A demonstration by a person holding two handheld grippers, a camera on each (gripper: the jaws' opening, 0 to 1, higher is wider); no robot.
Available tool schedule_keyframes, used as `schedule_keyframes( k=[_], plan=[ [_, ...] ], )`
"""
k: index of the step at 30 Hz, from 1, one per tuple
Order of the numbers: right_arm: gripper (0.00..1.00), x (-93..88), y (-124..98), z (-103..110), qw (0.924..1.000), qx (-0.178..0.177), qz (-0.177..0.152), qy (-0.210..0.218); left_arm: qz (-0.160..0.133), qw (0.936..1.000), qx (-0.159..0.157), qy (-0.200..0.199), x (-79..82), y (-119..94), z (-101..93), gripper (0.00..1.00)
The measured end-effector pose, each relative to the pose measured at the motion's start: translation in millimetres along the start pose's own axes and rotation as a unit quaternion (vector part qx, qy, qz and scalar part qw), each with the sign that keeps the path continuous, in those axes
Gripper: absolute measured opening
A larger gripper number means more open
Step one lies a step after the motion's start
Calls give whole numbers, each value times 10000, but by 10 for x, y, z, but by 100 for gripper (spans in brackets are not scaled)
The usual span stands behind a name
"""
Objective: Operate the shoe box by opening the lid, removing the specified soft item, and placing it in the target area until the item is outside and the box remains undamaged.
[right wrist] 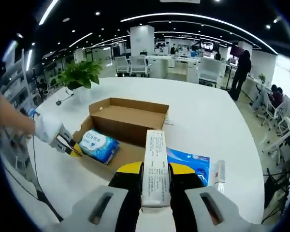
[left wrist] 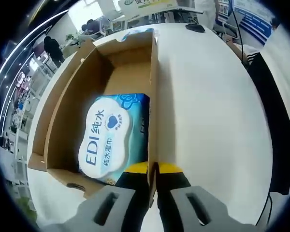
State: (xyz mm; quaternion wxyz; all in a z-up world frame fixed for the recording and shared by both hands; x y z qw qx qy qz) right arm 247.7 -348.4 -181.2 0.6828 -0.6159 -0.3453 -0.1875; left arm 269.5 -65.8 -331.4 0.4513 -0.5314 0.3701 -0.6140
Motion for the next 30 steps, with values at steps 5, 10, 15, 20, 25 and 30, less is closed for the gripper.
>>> schedule_keyframes(
  k=[5,10,15,20,25,30],
  plan=[
    [18,-83,-42,-110,9999,-144,69,-5,9,10000,-9,-11,0,-3,2,3],
    [18,-271,-86,-310,9990,-316,241,190,1,10000,-4,-10,0,-4,-1,3],
    [18,-312,-175,-524,9973,-567,270,381,4,10000,-5,-10,0,-7,-2,3],
    [18,-403,-250,-714,9952,-764,285,534,5,10000,-10,-12,0,-8,-2,3],
    [18,-546,-321,-843,9926,-936,318,700,10,10000,-18,-16,0,-1,-4,3],
    [18,-600,-376,-918,9915,-1041,262,731,15,10000,-24,-5,7,0,-4,3]
  ],
)
Point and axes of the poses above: the point that each gripper's makers call its tool centre point, and the gripper's own axes: y roughly forward along the fingers, z roughly to its left, x roughly out of its top, the point moved 1 cm from there along -y, roughly backward along the fingers, and after that the axes turned 6 degrees about z, right-handed, at the moved point
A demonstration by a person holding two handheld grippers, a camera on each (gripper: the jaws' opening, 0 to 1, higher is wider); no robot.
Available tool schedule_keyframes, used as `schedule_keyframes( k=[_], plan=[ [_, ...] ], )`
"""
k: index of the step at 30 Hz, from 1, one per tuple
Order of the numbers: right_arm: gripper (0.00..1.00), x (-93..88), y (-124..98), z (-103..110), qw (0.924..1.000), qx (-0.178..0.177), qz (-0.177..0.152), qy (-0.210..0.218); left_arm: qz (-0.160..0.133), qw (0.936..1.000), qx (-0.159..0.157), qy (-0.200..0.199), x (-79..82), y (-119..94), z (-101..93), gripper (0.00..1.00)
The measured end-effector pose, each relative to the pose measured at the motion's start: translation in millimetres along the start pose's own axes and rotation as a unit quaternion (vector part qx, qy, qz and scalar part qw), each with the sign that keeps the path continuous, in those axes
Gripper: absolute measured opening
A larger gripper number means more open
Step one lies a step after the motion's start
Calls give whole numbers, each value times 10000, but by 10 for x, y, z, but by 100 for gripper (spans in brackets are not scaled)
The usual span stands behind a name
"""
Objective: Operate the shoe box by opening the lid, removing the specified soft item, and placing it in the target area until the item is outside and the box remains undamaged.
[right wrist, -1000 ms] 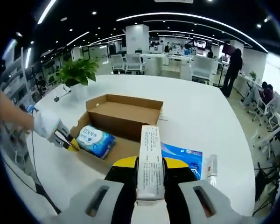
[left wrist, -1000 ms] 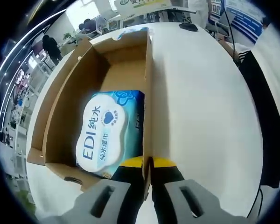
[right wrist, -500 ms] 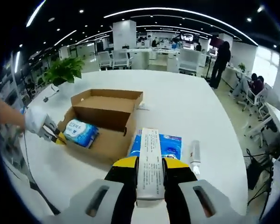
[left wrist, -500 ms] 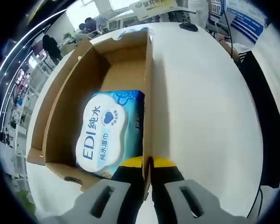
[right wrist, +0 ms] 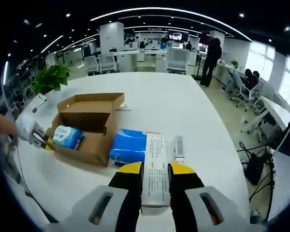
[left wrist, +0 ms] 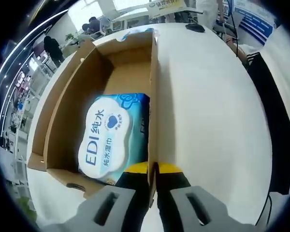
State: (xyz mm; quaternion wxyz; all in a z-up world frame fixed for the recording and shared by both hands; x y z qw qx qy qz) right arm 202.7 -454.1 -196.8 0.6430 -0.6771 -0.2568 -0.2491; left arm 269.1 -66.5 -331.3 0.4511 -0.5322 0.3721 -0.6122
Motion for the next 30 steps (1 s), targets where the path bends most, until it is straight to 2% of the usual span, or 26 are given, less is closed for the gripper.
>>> schedule_keyframes(
  k=[16,23,30],
  plan=[
    [18,-260,22,-272,9994,-299,113,102,3,10000,31,-9,1,3,2,3],
    [18,-501,114,-410,9988,-369,242,205,5,10000,6,-24,-2,5,6,3],
    [18,-650,203,-430,9983,-369,334,310,21,10000,-16,-43,-3,7,8,3]
  ],
)
Point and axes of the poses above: the point that each gripper's makers call its tool centre point, and the gripper's own axes: y roughly forward along the fingers, z roughly to its left, x roughly out of its top, the point moved 1 cm from there along -y, roughly backward along the fingers, and after that the axes turned 6 degrees about z, right-handed, at the moved point
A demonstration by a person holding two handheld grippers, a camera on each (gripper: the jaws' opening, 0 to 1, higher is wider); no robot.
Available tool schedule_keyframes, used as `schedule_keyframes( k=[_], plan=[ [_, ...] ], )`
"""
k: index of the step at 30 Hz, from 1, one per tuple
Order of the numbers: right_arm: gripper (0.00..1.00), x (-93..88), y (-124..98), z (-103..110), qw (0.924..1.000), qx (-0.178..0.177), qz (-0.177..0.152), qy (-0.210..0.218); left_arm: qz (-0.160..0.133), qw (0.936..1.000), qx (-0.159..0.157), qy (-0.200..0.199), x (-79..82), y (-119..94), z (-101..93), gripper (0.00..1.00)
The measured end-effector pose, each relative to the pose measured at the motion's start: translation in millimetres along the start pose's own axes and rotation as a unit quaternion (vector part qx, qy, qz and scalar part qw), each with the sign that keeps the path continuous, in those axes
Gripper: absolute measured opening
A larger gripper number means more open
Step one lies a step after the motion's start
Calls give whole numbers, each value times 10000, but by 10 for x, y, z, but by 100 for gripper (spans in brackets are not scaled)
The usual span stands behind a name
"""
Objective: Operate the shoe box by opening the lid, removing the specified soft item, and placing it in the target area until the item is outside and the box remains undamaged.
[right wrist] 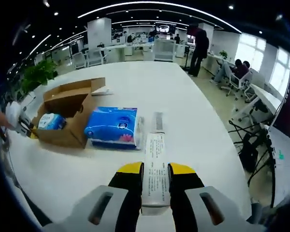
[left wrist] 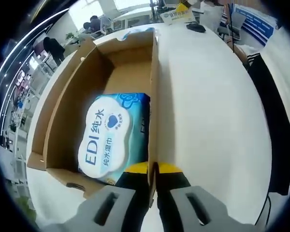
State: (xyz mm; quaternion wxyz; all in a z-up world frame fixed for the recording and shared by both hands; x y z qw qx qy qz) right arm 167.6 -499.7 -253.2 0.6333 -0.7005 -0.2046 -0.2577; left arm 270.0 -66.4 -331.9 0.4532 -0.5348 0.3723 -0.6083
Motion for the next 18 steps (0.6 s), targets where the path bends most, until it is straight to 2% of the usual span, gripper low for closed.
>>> schedule_keyframes(
  k=[3,8,12,18],
  plan=[
    [18,-13,65,-24,9998,-10,61,-198,14,10000,-14,0,-1,-2,-3,3],
    [18,10,127,-100,9998,-31,84,-195,32,10000,-37,-21,1,3,0,3],
    [18,0,136,-45,9997,-26,132,-206,40,10000,-46,-27,7,5,-1,3],
    [18,-117,204,32,9994,31,229,-241,40,10000,-51,-31,14,5,0,3]
  ],
)
Point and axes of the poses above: the point that each gripper's makers call its tool centre point, and the gripper's own axes: y roughly forward along the fingers, z roughly to its left, x roughly out of its top, the point moved 1 cm from there along -y, roughly backward along the fingers, and after that the axes turned 6 degrees about z, right-handed, at the moved point
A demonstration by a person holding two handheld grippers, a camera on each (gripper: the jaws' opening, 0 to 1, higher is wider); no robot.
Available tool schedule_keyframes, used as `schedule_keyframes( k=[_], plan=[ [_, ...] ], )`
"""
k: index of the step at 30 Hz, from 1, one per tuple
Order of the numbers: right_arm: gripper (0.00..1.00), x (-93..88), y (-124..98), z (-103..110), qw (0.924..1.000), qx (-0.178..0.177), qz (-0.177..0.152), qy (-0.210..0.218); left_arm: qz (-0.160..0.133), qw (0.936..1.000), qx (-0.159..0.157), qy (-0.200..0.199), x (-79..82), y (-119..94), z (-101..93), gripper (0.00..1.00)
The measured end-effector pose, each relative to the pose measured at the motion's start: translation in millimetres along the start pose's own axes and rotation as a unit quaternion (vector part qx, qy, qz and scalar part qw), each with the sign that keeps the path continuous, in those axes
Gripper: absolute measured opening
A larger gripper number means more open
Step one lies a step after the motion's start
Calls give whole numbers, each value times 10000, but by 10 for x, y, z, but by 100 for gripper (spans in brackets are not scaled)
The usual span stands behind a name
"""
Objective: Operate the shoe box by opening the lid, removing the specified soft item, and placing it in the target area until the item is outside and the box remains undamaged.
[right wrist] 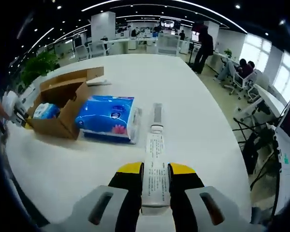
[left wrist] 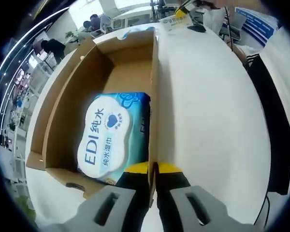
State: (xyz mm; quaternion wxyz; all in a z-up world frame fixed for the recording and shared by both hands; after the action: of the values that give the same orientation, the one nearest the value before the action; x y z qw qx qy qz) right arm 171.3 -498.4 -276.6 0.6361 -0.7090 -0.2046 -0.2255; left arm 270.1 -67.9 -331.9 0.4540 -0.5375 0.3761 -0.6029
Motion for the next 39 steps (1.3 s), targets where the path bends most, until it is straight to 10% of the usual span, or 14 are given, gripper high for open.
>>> schedule_keyframes(
  k=[39],
  plan=[
    [18,-332,214,-78,9979,120,638,-44,36,10000,13,-19,2,-4,2,3]
  ],
)
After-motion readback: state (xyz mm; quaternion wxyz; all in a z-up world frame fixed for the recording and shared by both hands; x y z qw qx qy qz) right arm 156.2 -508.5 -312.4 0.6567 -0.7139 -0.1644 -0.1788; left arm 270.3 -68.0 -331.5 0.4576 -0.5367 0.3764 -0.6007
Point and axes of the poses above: the point that each gripper's makers call its tool centre point, and the gripper's own axes: y roughly forward along the fingers, z roughly to its left, x roughly out of its top, the point moved 1 cm from there along -y, roughly backward along the fingers, and after that the axes turned 6 degrees about z, right-handed, at the moved point
